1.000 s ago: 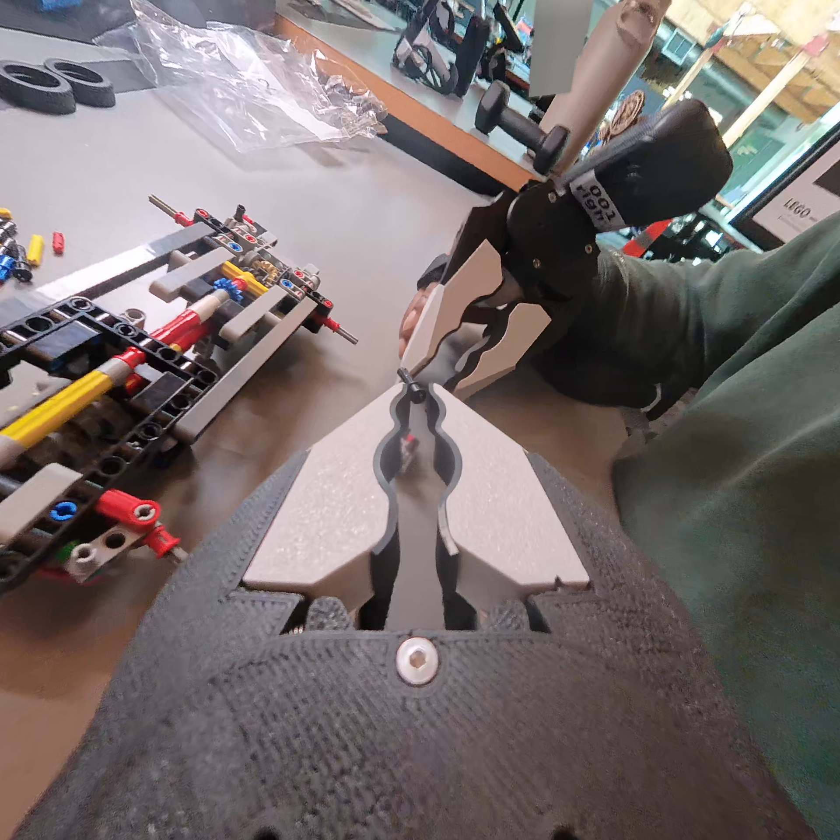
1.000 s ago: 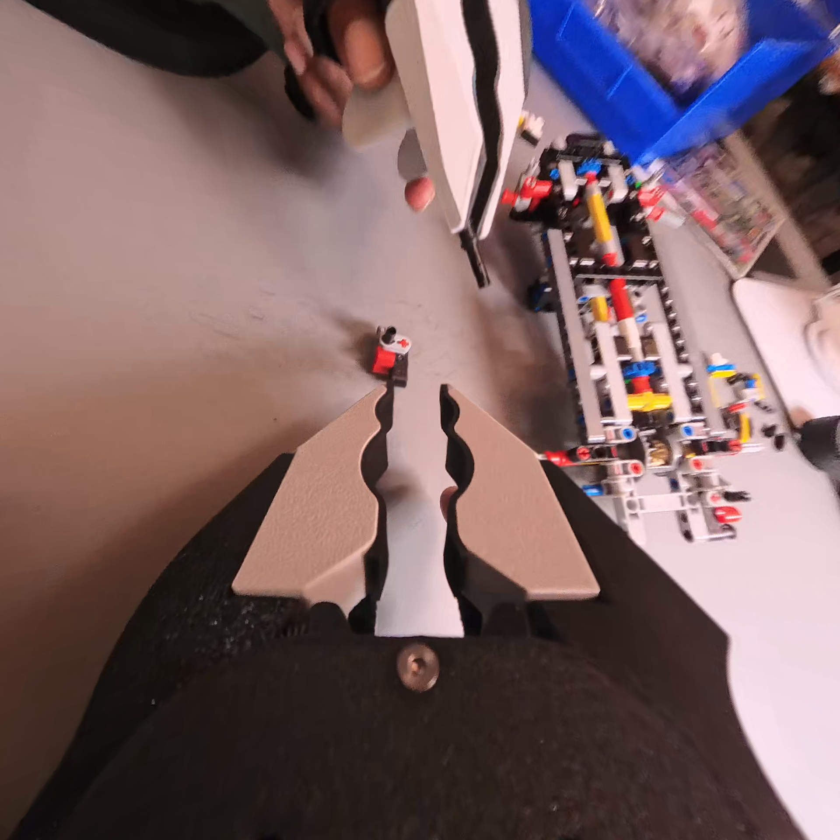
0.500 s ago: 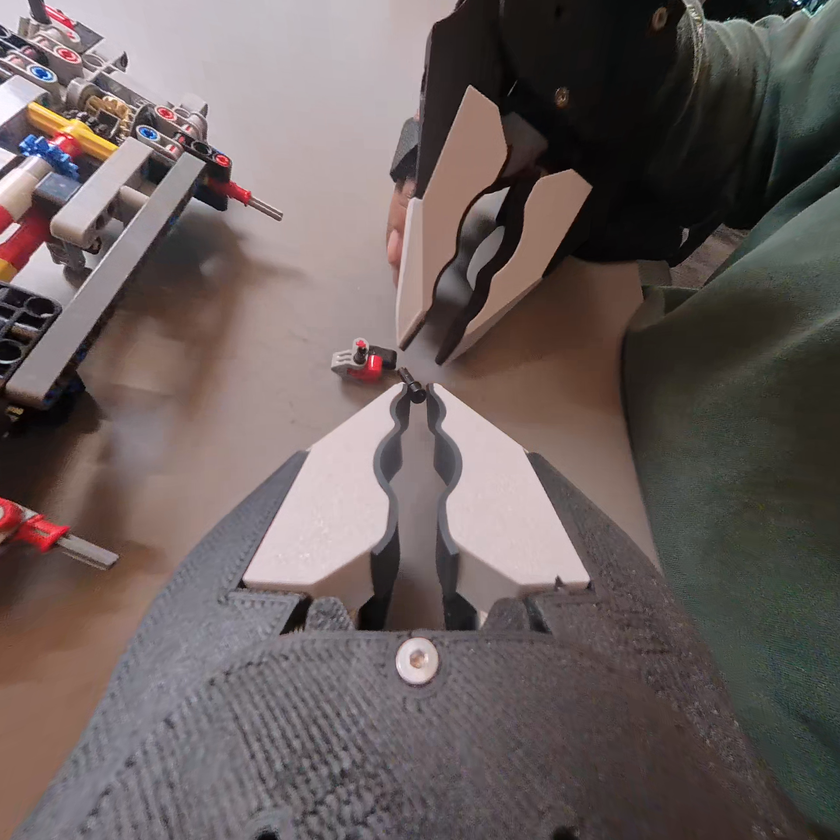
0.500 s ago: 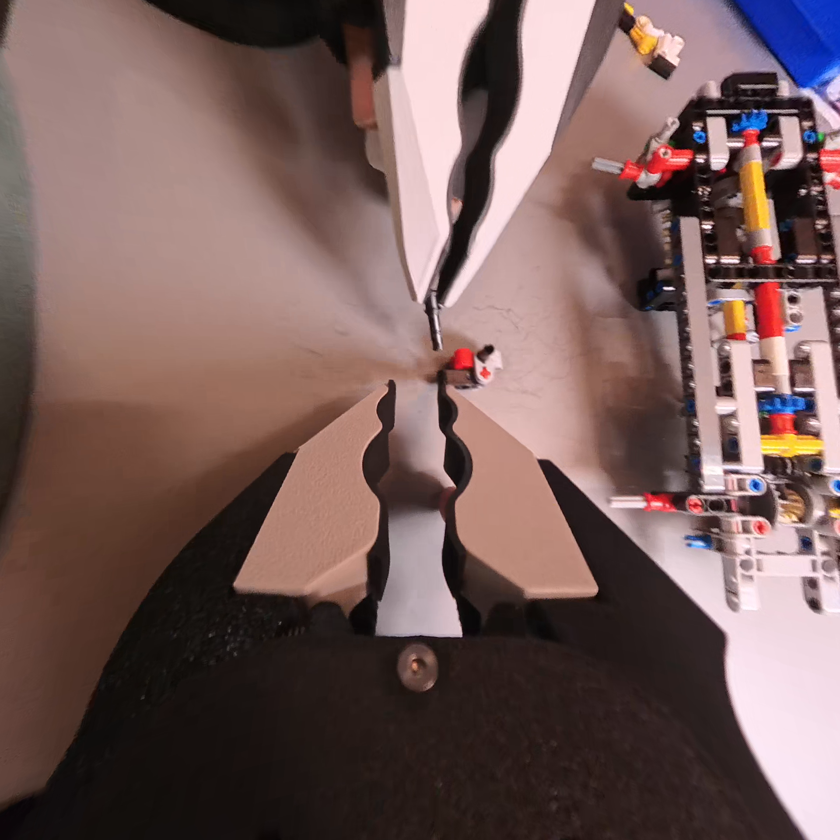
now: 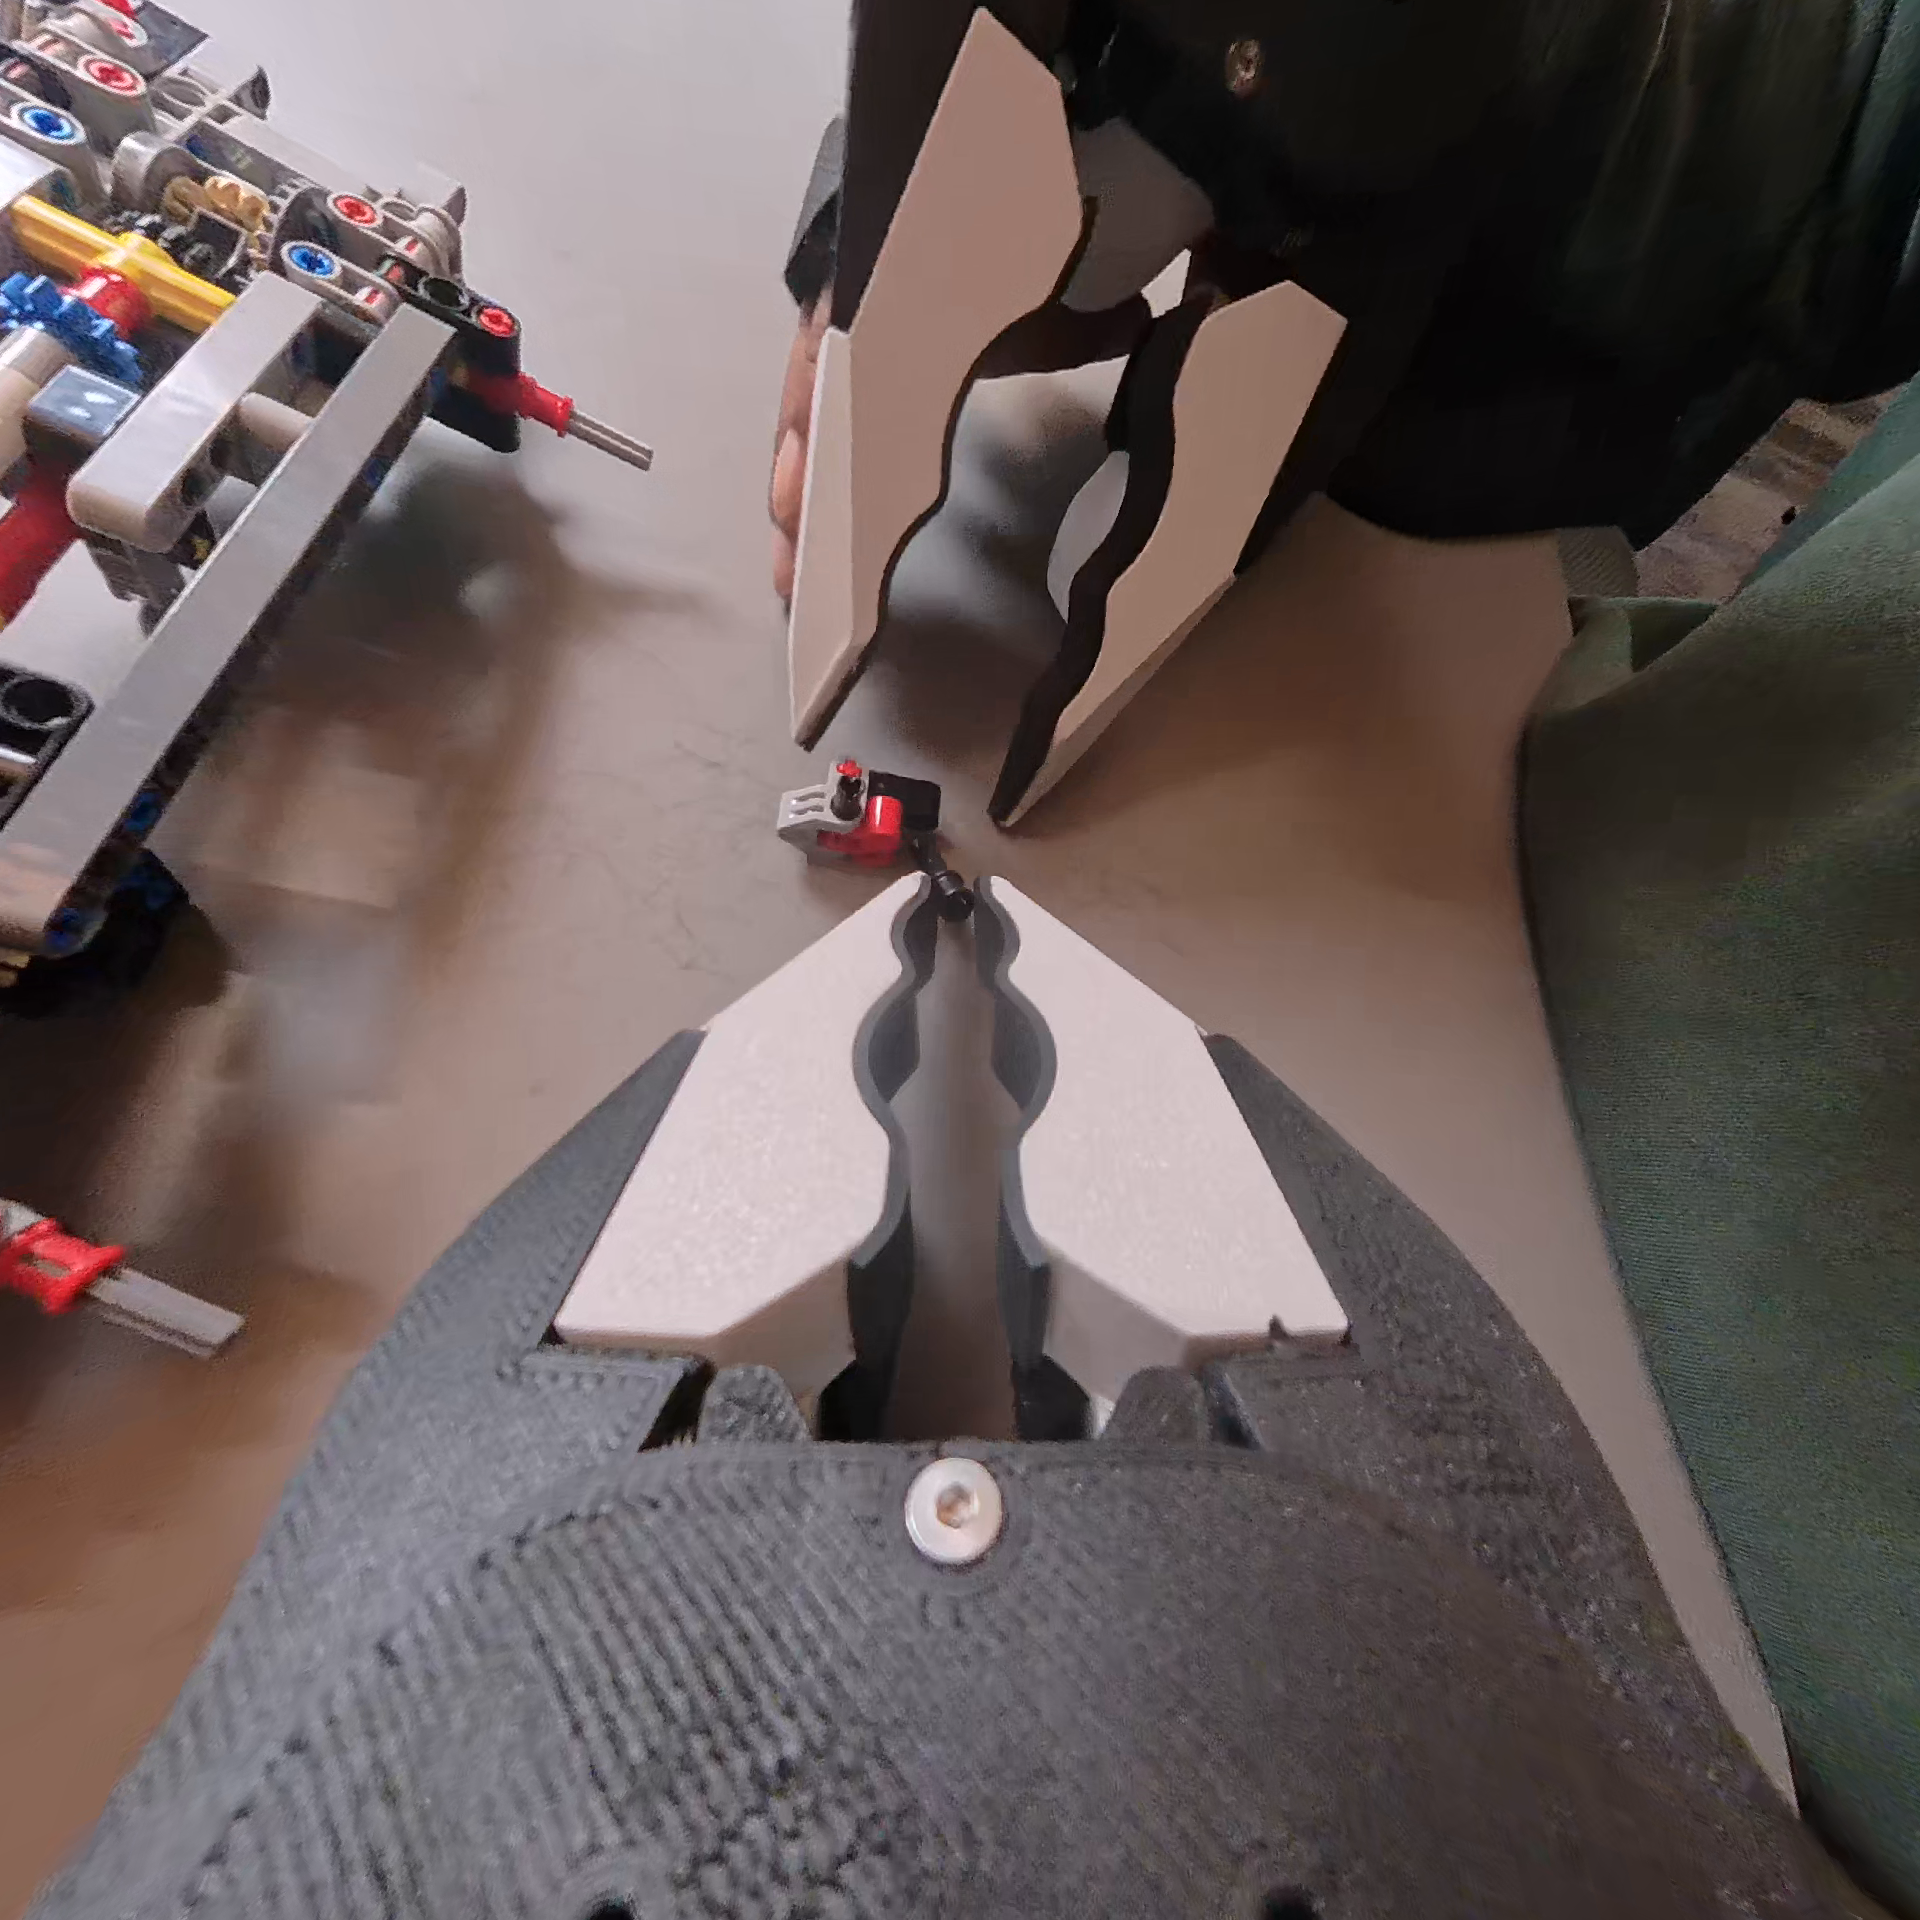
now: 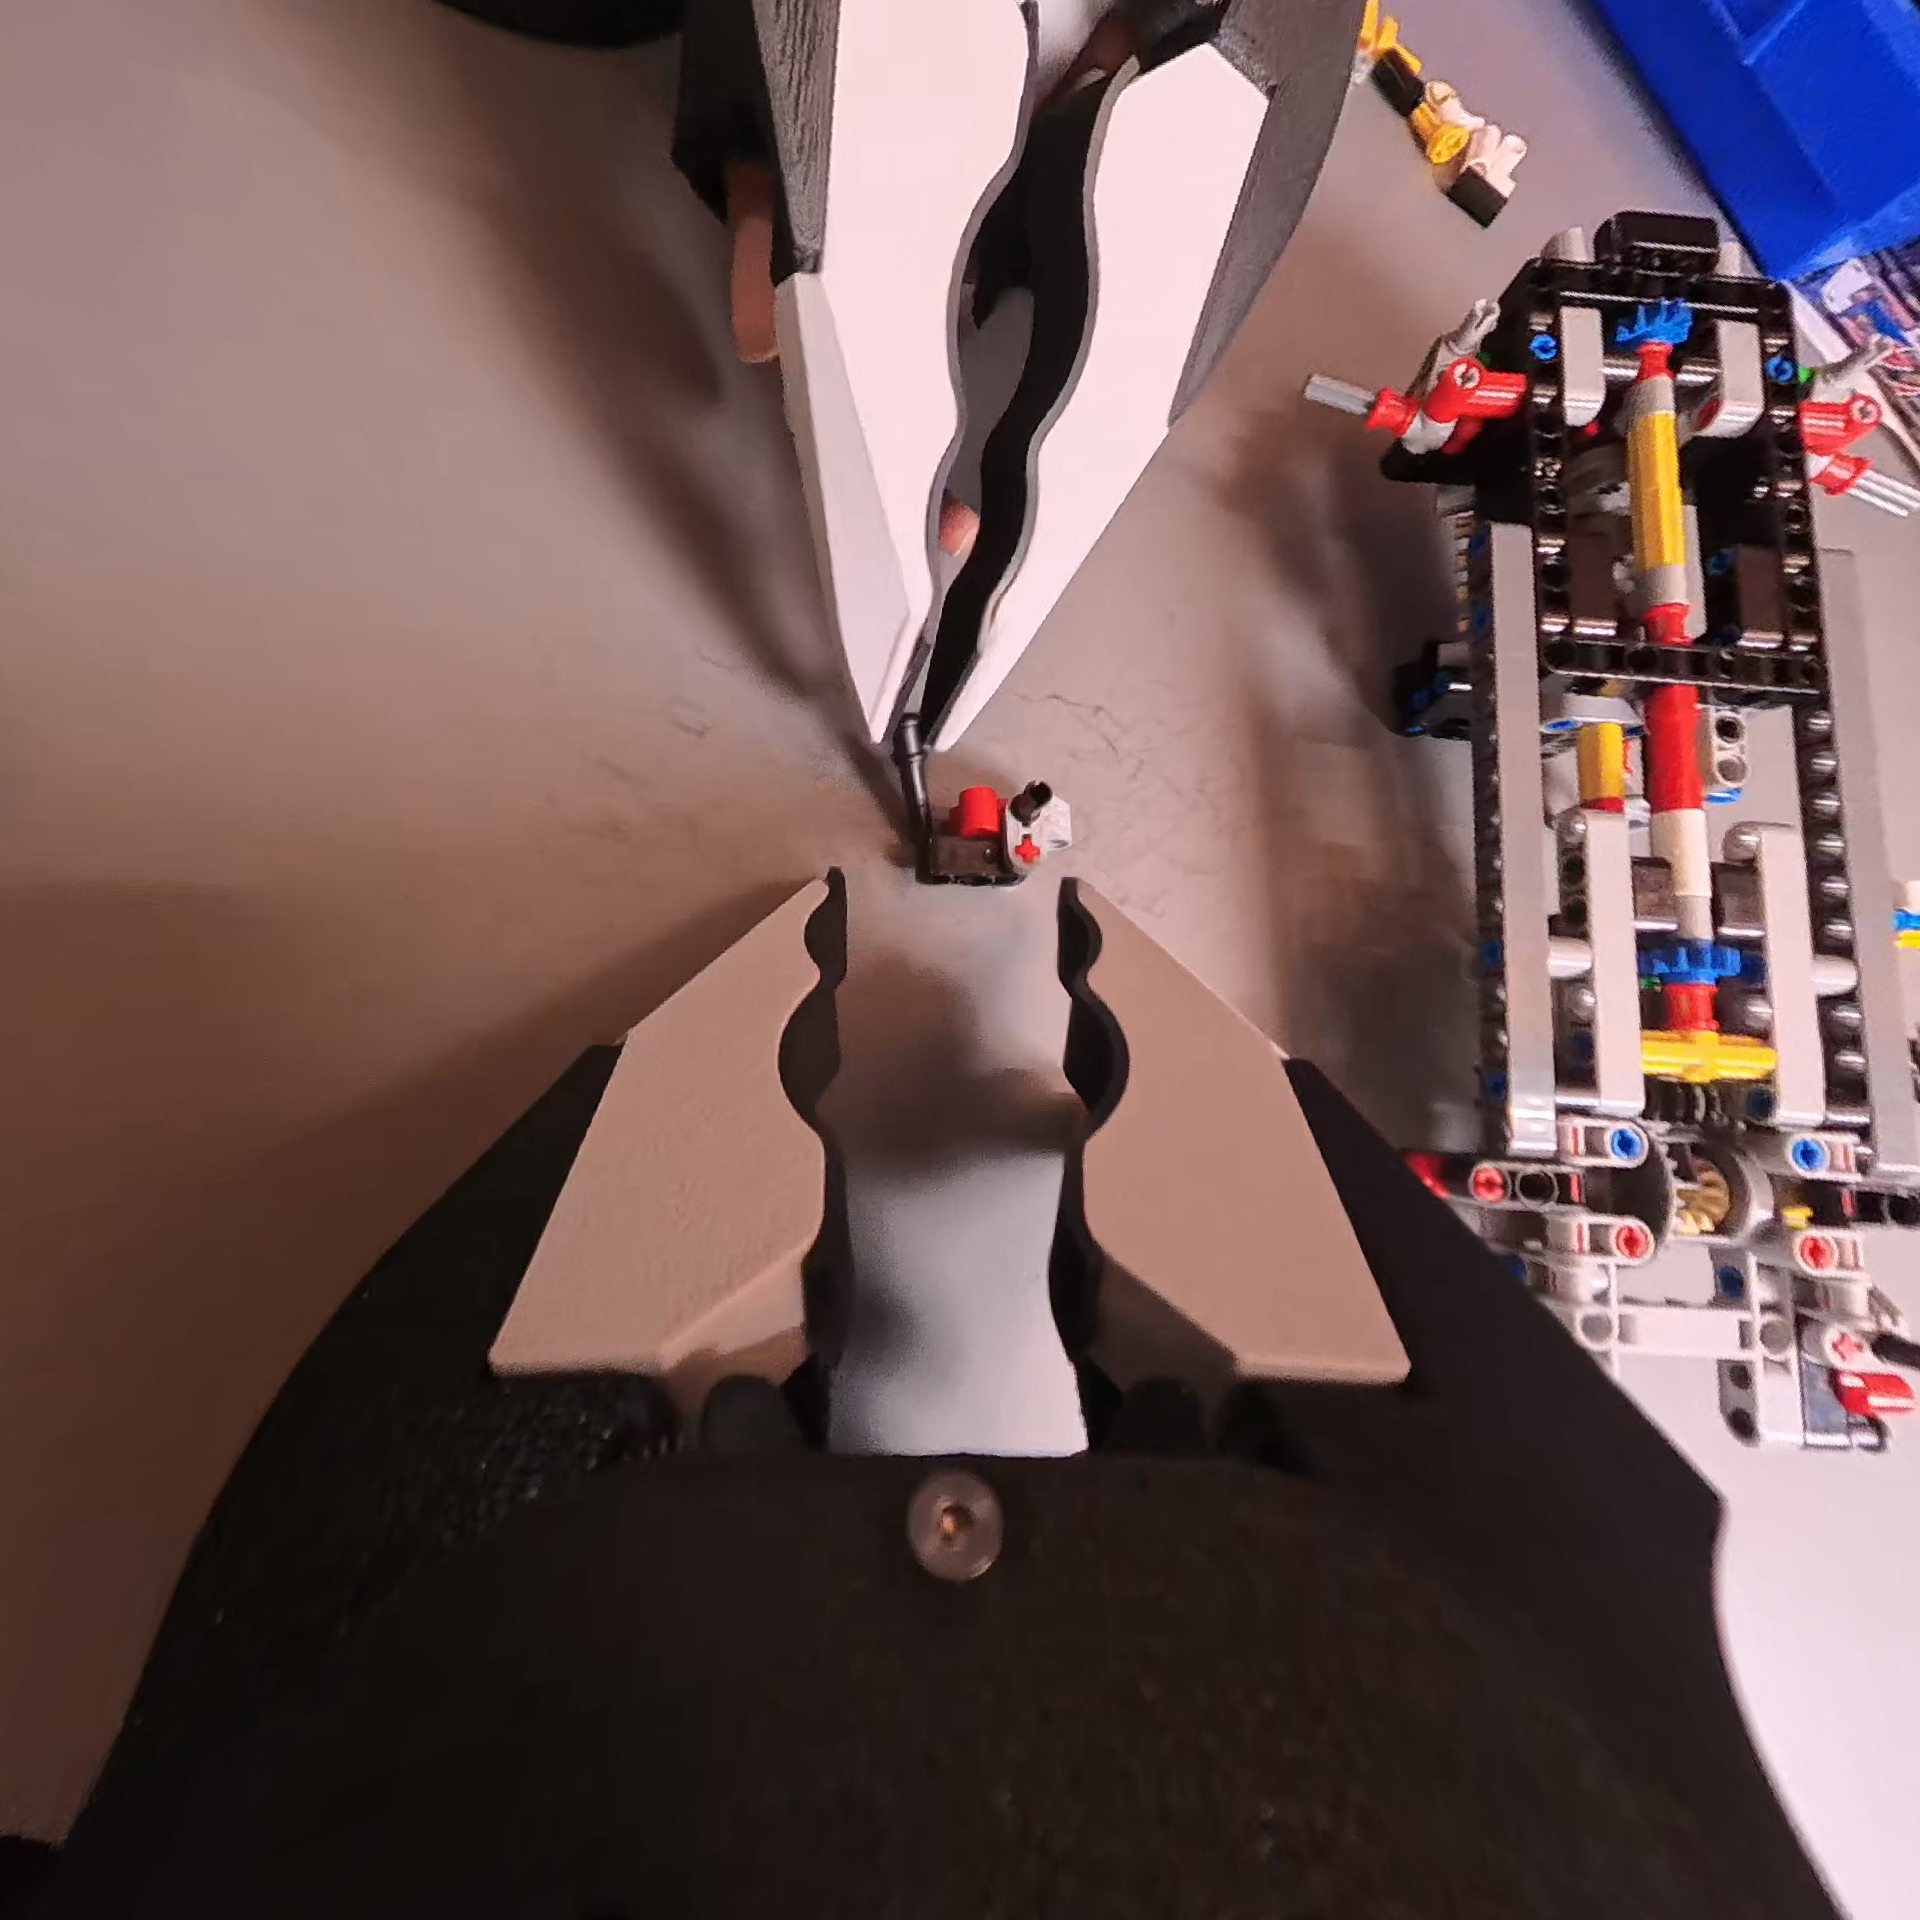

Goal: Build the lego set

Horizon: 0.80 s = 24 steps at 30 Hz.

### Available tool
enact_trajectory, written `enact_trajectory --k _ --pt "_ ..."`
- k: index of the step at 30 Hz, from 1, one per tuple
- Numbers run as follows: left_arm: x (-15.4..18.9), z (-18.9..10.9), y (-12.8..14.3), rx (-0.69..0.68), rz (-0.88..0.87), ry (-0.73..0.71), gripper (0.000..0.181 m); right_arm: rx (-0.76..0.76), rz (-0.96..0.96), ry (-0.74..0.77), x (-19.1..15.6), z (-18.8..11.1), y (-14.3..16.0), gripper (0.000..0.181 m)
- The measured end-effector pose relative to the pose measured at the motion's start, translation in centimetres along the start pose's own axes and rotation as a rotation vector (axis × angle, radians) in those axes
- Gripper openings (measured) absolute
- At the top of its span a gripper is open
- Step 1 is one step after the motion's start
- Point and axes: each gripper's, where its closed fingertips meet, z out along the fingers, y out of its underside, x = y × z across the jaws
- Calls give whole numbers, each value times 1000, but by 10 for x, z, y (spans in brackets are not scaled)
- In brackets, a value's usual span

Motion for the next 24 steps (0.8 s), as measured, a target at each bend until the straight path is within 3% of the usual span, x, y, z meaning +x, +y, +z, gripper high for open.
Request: enact_trajectory --k 1,9,13,24 --pt "1 0 0 3 9 2 5 6 3 -8 1 1 -1 37" --pt "-3 -3 -2 33 33 3 5 44 5 -4 5 5 -6 21" --pt "-1 -8 -11 87 27 21 5 108 57 -2 7 1 -11 21" --pt "25 -53 -66 438 -43 232 4 617 292 -49 19 -56 -63 21"
